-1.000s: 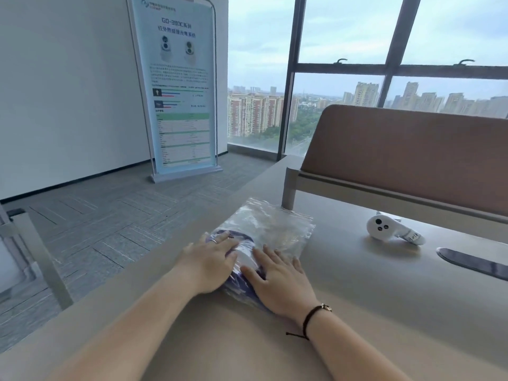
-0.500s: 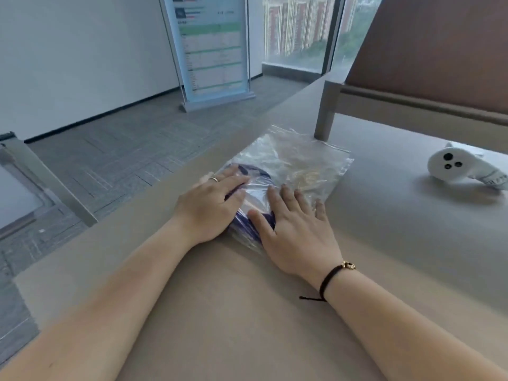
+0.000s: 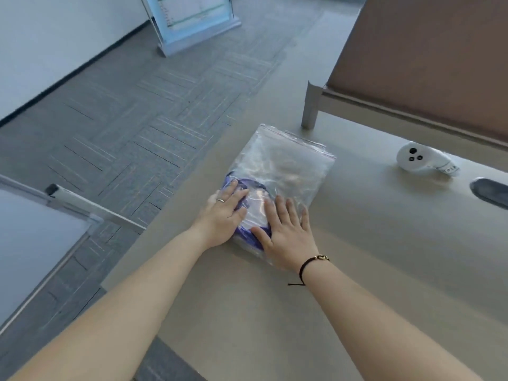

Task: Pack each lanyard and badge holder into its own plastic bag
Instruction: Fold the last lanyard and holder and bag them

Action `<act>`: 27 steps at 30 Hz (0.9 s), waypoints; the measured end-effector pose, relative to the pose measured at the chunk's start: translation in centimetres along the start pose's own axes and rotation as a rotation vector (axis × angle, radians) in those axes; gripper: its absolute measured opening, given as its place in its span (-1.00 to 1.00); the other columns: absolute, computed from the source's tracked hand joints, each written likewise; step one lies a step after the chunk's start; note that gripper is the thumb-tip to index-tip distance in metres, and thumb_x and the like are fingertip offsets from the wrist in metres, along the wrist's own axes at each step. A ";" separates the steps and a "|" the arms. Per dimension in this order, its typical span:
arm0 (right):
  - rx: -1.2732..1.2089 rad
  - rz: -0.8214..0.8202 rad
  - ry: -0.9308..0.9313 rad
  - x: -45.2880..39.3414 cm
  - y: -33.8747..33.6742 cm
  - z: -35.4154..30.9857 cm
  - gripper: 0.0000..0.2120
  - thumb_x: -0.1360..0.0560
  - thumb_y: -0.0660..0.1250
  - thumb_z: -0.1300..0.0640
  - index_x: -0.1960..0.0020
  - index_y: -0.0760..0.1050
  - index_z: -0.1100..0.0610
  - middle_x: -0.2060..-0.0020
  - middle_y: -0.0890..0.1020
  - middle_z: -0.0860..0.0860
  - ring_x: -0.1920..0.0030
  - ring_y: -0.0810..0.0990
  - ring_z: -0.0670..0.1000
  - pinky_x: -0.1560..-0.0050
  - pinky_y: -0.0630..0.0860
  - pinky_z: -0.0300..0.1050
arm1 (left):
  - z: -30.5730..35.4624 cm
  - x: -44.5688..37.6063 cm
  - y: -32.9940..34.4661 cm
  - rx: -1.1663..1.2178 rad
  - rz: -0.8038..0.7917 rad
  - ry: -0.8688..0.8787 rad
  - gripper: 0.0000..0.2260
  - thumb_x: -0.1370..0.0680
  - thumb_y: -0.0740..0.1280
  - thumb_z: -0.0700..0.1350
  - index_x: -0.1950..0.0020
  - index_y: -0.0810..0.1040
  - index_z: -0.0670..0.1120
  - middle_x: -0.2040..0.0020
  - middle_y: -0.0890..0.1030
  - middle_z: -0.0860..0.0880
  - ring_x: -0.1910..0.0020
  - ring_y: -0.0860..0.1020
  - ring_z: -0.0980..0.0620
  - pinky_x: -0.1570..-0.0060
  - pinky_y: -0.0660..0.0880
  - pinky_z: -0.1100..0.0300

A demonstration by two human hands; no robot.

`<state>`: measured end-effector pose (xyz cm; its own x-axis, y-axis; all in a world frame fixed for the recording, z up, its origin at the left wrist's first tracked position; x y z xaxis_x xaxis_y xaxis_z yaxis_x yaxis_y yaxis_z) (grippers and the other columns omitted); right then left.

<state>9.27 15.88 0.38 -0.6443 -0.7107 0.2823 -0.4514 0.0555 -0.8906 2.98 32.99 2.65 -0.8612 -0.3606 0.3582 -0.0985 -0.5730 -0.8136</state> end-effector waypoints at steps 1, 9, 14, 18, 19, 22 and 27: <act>-0.035 -0.030 0.006 0.3 -0.5 0.1 -0.31 -0.58 -0.15 -0.36 -0.60 -0.23 -0.10 -0.60 -0.24 0.00 -0.58 -0.31 0.03 -0.54 -0.32 0.12 | 0.2 0.2 -0.2 0.013 -0.031 -0.014 -0.52 -0.65 0.17 0.10 -0.57 0.18 0.24 -0.63 0.00 0.17 -0.61 0.00 -0.03 -0.57 -0.02 0.02; -0.866 0.356 0.532 3.0 -5.7 4.2 -0.29 -0.53 0.38 -0.02 -0.57 0.13 0.06 -0.48 0.29 0.07 -0.44 0.32 0.06 -0.47 0.27 0.02 | 0.2 -1.4 -3.6 0.447 0.089 -0.302 -0.27 -0.54 0.40 0.06 -0.60 0.10 0.04 -0.59 0.16 -0.09 -0.54 0.21 -0.14 -0.50 0.20 -0.10; -1.579 0.380 0.955 1.9 -4.3 5.2 -0.32 -0.51 0.44 0.16 -0.53 0.20 0.16 -0.06 0.61 0.04 0.04 0.62 0.01 -0.19 0.58 0.08 | 0.3 -4.0 -4.2 0.387 0.031 -0.430 -0.32 -0.35 0.42 0.30 -0.27 0.49 -0.15 -0.31 0.50 -0.21 -0.24 0.53 -0.19 -0.25 0.48 -0.07; -1.570 0.335 0.974 -0.7 -4.2 3.6 -0.35 -0.46 0.49 0.18 -0.47 0.30 0.20 -0.19 0.59 0.12 0.02 0.61 0.02 -0.18 0.58 0.04 | 1.3 -5.0 -4.0 0.494 -0.022 -0.432 -0.55 -0.39 0.53 0.07 -0.09 0.51 -0.17 -0.03 0.62 -0.15 0.00 0.60 -0.13 0.06 0.47 0.09; -1.503 0.333 0.973 -1.3 -4.2 3.3 -0.34 -0.45 0.50 0.16 -0.46 0.32 0.21 -0.24 0.56 0.09 -0.08 0.60 0.05 -0.24 0.56 0.08 | 1.1 -5.2 -3.9 0.534 -0.051 -0.463 -0.53 -0.37 0.56 0.04 -0.10 0.55 -0.23 0.02 0.65 -0.16 0.05 0.62 -0.14 0.09 0.50 0.08; -1.345 0.304 0.950 -2.3 -4.3 2.8 -0.42 -0.43 0.51 0.11 -0.38 0.42 0.19 -0.23 0.53 0.03 -0.18 0.57 0.07 -0.26 0.51 0.00 | 1.0 -5.1 -3.6 0.691 -0.189 -0.532 -0.60 -0.31 0.60 -0.01 0.04 0.66 -0.27 0.13 0.72 -0.27 0.20 0.69 -0.19 0.08 0.61 -0.01; -1.236 0.269 0.891 -2.2 -4.3 2.9 -0.84 -0.43 0.51 0.10 0.07 0.61 0.15 0.16 0.69 0.03 0.14 0.65 0.04 0.11 0.58 -0.09 | 1.7 -4.4 -3.7 0.806 -0.263 -0.415 -0.78 -0.47 0.51 -0.09 -0.06 0.63 -0.15 0.11 0.73 -0.20 0.20 0.70 -0.13 0.16 0.63 0.01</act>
<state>14.45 15.17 2.55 -0.7318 0.0239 0.6811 -0.1879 0.9536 -0.2353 7.98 35.43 4.84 -0.5987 -0.2919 0.7459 0.2442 -0.9534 -0.1770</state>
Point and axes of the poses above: each hand's wrist, its own x-axis away from the middle knuckle, its own y-axis out of the palm, z = x × y, the point moved 3 cm from there along -x, towards the middle knuckle
